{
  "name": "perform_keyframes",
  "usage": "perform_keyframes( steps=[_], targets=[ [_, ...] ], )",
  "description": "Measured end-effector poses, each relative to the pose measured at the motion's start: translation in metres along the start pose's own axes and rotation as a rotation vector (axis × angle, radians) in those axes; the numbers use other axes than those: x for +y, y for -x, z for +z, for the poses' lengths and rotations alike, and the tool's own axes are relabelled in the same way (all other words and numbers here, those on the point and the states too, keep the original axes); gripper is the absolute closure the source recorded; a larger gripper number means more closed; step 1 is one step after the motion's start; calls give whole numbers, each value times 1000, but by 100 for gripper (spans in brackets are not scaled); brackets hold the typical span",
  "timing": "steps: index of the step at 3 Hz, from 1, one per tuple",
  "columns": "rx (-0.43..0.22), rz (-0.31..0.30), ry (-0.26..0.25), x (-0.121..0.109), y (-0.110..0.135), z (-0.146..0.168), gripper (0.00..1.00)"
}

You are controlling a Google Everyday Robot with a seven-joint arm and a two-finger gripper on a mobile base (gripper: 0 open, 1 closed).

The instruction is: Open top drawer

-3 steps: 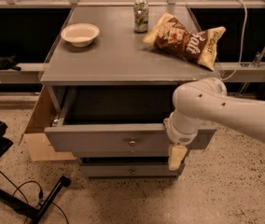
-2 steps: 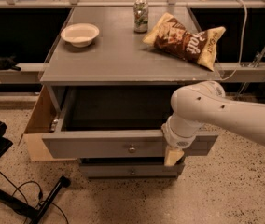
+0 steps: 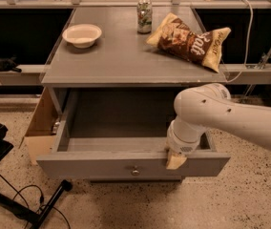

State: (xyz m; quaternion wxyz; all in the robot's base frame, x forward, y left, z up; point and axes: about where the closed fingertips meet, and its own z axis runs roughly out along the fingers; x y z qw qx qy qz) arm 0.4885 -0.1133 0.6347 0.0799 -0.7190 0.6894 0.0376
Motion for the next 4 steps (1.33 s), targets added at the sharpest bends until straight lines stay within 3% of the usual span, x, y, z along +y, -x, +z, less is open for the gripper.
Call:
perform_keyframes(
  steps=[1, 2, 4],
  targets=[
    [-8, -1, 55, 39, 6, -3, 100],
    [-8, -1, 55, 39, 6, -4, 100],
    [-15, -50, 124, 81, 9, -12, 100]
  ],
)
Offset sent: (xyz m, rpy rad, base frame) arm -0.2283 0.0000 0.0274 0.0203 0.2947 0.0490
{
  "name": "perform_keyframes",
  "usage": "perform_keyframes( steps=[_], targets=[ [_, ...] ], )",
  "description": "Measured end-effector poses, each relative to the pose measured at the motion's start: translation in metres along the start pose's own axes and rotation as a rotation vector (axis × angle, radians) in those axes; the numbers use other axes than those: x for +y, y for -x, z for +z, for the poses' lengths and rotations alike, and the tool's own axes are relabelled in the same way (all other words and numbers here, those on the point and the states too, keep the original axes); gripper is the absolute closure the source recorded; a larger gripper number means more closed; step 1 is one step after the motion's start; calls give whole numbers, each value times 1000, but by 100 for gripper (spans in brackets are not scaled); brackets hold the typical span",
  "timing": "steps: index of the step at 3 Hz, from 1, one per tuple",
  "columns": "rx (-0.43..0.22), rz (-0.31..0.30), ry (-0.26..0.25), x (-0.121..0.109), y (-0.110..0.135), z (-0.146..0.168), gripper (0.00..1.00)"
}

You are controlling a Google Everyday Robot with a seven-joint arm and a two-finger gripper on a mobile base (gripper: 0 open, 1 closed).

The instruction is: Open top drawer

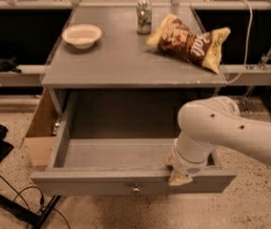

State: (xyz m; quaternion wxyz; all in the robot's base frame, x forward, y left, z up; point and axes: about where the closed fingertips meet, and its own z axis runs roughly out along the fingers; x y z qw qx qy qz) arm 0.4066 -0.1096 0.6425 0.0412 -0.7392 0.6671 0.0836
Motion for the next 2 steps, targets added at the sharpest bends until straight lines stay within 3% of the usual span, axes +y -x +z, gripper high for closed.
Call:
perform_keyframes(
  steps=[1, 2],
  targets=[
    [0, 0, 0, -1, 0, 0, 100],
    [-10, -34, 28, 15, 3, -1, 100]
  ],
)
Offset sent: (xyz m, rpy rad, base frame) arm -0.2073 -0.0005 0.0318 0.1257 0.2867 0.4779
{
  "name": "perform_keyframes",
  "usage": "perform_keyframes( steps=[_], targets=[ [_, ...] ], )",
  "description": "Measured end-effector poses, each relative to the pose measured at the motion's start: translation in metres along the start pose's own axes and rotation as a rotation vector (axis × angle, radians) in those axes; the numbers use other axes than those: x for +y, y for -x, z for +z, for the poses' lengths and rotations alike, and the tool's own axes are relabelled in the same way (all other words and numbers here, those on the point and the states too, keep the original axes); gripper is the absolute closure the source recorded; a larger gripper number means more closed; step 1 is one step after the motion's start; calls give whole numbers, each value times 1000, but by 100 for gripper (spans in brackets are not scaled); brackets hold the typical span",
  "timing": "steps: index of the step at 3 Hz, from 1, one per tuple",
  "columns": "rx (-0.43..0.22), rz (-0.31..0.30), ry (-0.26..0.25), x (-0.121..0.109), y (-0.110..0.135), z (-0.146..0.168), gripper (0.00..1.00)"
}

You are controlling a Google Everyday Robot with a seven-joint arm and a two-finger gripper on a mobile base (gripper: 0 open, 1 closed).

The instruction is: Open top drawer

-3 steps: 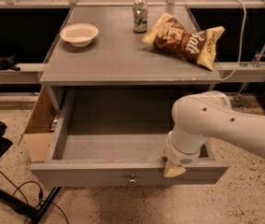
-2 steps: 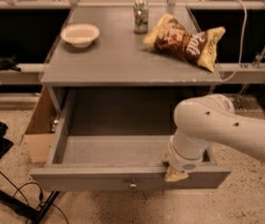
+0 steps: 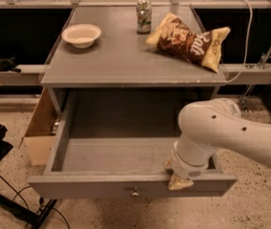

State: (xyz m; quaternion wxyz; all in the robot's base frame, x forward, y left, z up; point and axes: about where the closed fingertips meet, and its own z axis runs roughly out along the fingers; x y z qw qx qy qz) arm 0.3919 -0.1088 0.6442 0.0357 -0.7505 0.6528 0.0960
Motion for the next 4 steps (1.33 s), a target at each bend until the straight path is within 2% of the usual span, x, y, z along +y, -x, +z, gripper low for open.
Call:
perform_keyframes(
  steps=[1, 2, 4],
  targets=[
    [0, 0, 0, -1, 0, 0, 100],
    [0, 0, 0, -1, 0, 0, 83],
    [0, 0, 0, -1, 0, 0, 36]
  ],
)
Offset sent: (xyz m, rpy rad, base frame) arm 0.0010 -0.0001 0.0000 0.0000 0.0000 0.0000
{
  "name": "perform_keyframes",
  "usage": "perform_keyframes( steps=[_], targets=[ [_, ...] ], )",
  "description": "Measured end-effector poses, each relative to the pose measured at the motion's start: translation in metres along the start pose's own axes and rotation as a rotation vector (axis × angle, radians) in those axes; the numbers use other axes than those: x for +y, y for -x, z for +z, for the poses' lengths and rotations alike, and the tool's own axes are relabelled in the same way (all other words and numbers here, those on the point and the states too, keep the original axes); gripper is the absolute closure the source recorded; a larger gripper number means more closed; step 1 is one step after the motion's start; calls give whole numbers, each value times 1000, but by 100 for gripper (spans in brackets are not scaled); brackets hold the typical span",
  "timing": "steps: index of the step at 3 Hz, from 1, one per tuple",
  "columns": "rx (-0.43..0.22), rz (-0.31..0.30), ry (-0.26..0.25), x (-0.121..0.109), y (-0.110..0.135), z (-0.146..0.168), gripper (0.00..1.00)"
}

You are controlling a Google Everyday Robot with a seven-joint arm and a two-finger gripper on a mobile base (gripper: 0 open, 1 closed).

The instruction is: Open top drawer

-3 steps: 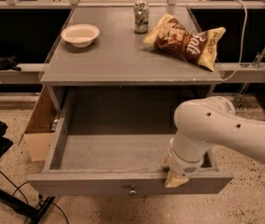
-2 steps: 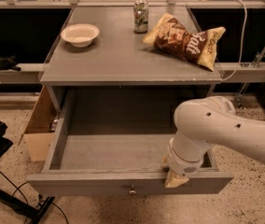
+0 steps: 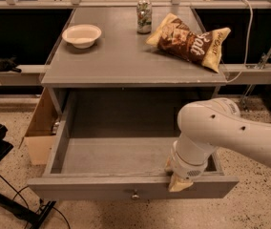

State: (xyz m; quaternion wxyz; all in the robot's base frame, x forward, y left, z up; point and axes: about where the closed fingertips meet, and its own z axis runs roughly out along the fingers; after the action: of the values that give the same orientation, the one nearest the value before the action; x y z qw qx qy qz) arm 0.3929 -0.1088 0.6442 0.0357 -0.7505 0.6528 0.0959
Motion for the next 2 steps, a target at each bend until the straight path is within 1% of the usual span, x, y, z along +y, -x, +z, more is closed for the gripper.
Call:
perform_keyframes(
  steps=[1, 2],
  targets=[
    [0, 0, 0, 0, 0, 0, 13],
    [4, -7, -14, 0, 0, -7, 0]
  ],
)
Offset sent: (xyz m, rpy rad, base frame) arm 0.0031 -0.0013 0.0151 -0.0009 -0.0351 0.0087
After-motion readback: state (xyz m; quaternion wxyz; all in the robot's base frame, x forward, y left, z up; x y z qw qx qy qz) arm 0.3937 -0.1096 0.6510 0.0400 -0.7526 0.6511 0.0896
